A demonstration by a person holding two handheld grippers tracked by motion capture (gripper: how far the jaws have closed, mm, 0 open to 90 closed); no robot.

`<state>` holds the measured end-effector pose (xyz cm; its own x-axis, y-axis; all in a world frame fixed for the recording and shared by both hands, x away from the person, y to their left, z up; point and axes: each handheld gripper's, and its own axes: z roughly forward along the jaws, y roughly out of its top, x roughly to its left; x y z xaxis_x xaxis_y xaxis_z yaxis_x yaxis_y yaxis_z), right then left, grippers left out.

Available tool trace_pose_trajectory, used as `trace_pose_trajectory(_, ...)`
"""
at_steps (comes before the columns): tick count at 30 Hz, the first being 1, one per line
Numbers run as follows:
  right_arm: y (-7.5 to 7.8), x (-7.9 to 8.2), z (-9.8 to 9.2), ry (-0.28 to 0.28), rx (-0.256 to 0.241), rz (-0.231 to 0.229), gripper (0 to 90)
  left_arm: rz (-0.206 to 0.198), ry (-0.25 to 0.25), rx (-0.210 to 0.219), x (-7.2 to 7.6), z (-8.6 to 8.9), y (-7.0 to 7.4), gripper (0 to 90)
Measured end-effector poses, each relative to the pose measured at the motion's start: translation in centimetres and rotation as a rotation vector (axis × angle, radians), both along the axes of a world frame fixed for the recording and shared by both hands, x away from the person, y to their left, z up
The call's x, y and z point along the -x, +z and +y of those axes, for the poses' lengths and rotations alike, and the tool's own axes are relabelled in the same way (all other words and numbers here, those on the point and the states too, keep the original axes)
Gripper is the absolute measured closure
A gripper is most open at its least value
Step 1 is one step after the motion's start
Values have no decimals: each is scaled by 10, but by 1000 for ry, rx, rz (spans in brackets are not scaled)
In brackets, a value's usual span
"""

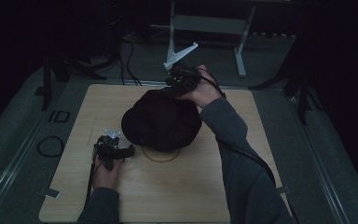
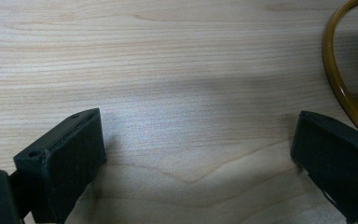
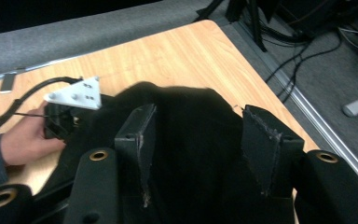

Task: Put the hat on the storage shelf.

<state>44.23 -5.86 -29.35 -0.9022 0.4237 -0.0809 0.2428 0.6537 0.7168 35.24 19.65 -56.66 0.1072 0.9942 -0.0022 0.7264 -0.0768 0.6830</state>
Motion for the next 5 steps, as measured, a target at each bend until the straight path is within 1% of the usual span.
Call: trace_pose_trajectory(5, -2, -1, -11, -25, -10, 2, 448, 0, 0, 0, 0, 0, 0, 24)
